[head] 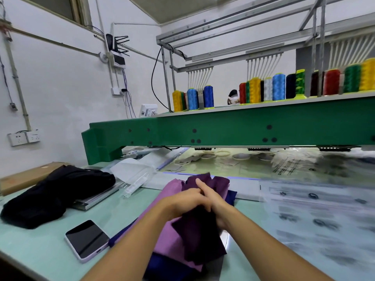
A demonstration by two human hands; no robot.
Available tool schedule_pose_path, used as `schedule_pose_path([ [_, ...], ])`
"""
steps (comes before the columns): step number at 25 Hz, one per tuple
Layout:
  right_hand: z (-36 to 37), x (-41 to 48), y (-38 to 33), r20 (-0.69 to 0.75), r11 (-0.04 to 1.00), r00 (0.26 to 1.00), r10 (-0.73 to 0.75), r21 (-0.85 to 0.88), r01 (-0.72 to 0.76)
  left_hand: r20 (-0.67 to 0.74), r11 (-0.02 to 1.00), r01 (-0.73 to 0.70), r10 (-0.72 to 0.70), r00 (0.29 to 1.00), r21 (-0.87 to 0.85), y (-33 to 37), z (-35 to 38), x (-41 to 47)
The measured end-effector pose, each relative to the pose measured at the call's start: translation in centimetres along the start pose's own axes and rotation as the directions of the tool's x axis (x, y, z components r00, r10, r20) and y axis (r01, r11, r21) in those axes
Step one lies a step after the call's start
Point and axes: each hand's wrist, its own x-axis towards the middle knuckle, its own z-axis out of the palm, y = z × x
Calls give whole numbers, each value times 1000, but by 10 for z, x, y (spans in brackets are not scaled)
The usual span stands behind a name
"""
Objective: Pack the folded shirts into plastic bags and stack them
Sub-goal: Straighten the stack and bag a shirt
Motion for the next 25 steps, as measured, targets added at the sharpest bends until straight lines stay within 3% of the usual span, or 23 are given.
schedule_pose_path([
  [2,-6,0,3,-41,1000,999,13,21,-13,101,984,65,-49,994,-163,4,-1,-2],
  [3,-9,1,6,-109,1000,994,-9,10,10,33,988,58,-53,998,-145,3,-4,-2],
  [4,-12,1,8,-185,999,982,-39,-3,40,-139,998,47,-52,989,-44,-2,-6,2],
  [5,-13,-2,8,-240,997,968,-76,-6,77,-354,995,67,-38,935,71,-10,-7,6],
  [6,-13,-6,7,-270,993,956,-116,-1,121,-498,992,83,-27,867,91,-17,-4,9],
  [7,-13,-12,4,-269,986,951,-154,13,163,-540,997,79,-69,839,-5,-19,1,10],
  [9,-16,-25,-8,-234,971,947,-219,39,234,-412,954,7,-136,901,-299,-17,19,15],
  [10,-21,-31,-15,-221,965,944,-244,43,260,-408,946,-52,-88,909,-320,-11,26,19],
  [13,-54,-53,-40,-200,957,947,-251,97,274,-478,932,-312,191,857,-186,31,51,32],
  [16,-108,-81,-62,-209,915,926,-314,193,354,-354,858,-490,415,838,-153,78,89,50],
  [19,-172,-110,-68,-370,905,860,-351,101,413,-182,826,-491,457,871,-278,112,127,62],
  [21,-216,-132,-64,-499,913,792,-353,1,407,-155,831,-471,445,882,-295,117,151,69],
  [23,-260,-155,-56,-597,917,714,-366,-99,387,-125,889,-452,442,888,-66,110,172,77],
  [25,-300,-176,-47,-637,923,678,-367,-161,349,70,839,-444,446,892,315,93,192,85],
])
